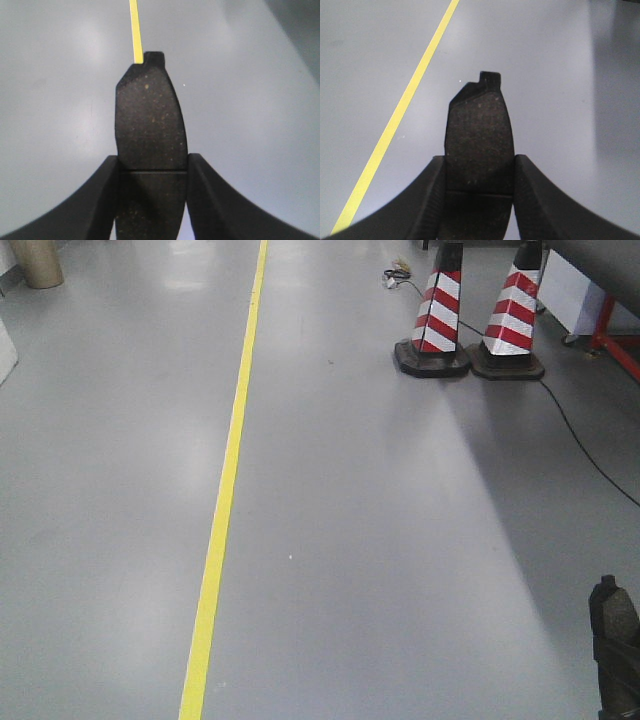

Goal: Move and align brake pads A on conveyor
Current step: 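Drive forward along the yellow floor line past the cones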

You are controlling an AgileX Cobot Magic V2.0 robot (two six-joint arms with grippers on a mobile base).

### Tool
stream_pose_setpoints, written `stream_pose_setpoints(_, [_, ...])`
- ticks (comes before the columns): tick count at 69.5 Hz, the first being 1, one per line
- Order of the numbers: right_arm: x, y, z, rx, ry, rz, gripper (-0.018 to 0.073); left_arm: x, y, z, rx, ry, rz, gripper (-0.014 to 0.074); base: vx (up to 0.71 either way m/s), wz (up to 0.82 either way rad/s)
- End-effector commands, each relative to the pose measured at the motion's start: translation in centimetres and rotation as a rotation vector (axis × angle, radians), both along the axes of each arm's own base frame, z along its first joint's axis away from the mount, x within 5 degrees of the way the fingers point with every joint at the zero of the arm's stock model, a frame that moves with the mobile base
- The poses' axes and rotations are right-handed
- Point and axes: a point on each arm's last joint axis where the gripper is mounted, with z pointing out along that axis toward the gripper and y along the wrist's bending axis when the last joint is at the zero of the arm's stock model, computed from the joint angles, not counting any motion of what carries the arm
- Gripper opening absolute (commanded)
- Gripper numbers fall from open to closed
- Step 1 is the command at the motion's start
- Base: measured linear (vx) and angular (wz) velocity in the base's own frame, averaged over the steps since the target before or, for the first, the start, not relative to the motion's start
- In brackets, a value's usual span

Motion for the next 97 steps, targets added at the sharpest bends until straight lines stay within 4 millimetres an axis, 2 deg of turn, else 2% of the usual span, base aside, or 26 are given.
stream_pose_setpoints(1, [0.48,-0.08,1.62,0.012,-0.108,-0.016,0.0069,0.48,-0.08,1.55,-0.008,-0.110,-0.005,0.0122,0.58,0.04])
stream_pose_setpoints(97, [0.49,-0.08,1.60,0.012,-0.106,-0.016,0.0069,0.48,-0.08,1.55,-0.008,-0.110,-0.005,0.0122,0.62,0.02])
